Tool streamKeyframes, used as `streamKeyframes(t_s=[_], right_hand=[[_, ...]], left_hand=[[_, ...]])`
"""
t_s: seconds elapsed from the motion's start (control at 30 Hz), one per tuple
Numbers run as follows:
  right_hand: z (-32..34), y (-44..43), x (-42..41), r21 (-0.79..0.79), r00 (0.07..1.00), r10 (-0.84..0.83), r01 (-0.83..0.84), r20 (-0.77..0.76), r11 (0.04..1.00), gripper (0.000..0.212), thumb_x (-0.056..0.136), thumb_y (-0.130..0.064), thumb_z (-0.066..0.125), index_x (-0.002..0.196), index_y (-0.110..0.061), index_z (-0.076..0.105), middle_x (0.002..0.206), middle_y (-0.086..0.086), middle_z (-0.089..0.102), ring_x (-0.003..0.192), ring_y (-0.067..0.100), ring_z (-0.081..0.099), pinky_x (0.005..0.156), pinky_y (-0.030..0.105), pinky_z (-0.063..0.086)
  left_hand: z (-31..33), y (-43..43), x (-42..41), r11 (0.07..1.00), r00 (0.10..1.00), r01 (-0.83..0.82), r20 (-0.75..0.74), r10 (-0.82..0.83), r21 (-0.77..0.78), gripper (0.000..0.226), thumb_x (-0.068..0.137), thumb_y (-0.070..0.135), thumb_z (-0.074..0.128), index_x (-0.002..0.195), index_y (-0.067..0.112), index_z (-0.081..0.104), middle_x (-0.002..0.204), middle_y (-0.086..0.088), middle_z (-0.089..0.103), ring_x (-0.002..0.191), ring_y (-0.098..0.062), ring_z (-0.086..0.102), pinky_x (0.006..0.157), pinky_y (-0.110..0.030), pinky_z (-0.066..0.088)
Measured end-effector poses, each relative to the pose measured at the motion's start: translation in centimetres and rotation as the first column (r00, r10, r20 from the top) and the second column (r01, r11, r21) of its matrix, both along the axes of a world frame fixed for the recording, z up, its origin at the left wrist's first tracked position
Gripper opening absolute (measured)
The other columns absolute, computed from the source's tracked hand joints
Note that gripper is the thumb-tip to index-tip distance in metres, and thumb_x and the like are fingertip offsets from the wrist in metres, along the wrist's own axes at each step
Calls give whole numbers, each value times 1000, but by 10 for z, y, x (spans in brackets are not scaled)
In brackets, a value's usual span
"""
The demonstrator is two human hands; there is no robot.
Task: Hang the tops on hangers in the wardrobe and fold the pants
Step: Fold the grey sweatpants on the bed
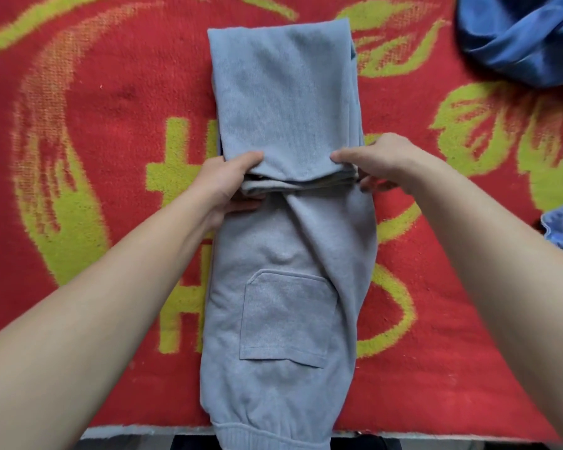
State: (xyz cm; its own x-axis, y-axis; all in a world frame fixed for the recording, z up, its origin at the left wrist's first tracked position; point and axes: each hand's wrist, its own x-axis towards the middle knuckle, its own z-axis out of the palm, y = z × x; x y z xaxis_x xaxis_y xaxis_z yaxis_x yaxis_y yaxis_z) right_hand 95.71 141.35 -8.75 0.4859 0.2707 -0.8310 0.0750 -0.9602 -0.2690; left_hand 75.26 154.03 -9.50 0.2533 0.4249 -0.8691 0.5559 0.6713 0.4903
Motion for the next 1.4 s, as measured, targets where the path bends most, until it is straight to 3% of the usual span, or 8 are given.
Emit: streamKeyframes(t_s=[0.2, 0.37, 0.53, 0.67, 0.8, 0.97, 1.2, 1.4], right_hand=[[28, 21, 17, 105, 652, -448, 628, -612, 772, 16, 90, -18, 58, 74, -17, 55, 59, -3, 57, 48, 8, 61, 42, 14, 43], [78, 86, 53, 337, 716, -341, 623, -609, 706, 36, 95, -17, 44, 66, -15, 65, 66, -3, 58, 55, 7, 56, 55, 13, 42], [95, 114, 73, 458, 463, -462, 879, -756, 133, 41, 108, -12, 26, 76, -2, 51, 74, 10, 50, 64, 21, 46, 35, 21, 42], [67, 90, 57, 527, 780, -356, 615, -514, 587, 21, 98, -15, 42, 80, -22, 49, 58, -9, 47, 49, 4, 45, 49, 18, 41], [12, 39, 22, 265, 857, -394, 486, -332, 833, 19, 87, -3, 55, 102, -14, 53, 87, 2, 47, 75, 19, 57, 68, 33, 59], [-14, 22, 18, 316, 845, -437, 524, -308, 791, 11, 81, -6, 65, 85, -14, 57, 89, 6, 46, 79, 22, 56, 64, 32, 61], [-10, 17, 25, 186, 997, -33, 19, 72, 982, 43, 62, -43, 79, 56, -26, 40, 48, -9, 42, 52, 16, 48, 47, 27, 38], [-9, 41, 51, 361, 986, -133, 160, -100, 919, 48, 66, -34, 87, 109, -18, 73, 105, -2, 76, 103, 20, 71, 74, 29, 45]], left_hand=[[37, 27, 21, 964, 958, -200, 172, 230, -176, 14, 94, 9, 50, 83, 8, 57, 70, -8, 58, 54, -13, 60, 47, -23, 53], [87, 105, 77, 919, 847, -350, 358, 393, -183, 23, 97, 5, 42, 80, 2, 56, 81, -18, 62, 71, -20, 65, 63, -20, 56], [102, 132, 100, 885, 748, -460, 507, 428, -68, 37, 104, 11, 38, 77, -2, 60, 95, -23, 63, 85, -31, 63, 106, -36, 44], [71, 111, 82, 992, 919, -109, 386, 76, 64, 23, 97, 13, 41, 82, 15, 58, 73, 0, 61, 64, -16, 60, 53, -27, 52], [16, 55, 35, 992, 994, 110, -2, -110, 65, 16, 86, 0, 55, 79, 14, 52, 71, -5, 55, 58, -17, 53, 53, -32, 48], [-8, 51, 25, 990, 1000, 6, 30, -10, 142, 28, 75, -10, 60, 71, 15, 46, 41, 5, 51, 41, -12, 54, 45, -27, 52], [-18, 46, 20, 873, 963, 230, -232, -139, 430, 38, 62, 14, 80, 94, 13, 61, 94, -1, 66, 78, -14, 64, 61, -25, 55], [-11, 74, 36, 948, 996, 91, -42, -82, 304, 51, 58, -2, 84, 104, 10, 63, 103, -3, 71, 89, -15, 70, 66, -23, 57]])
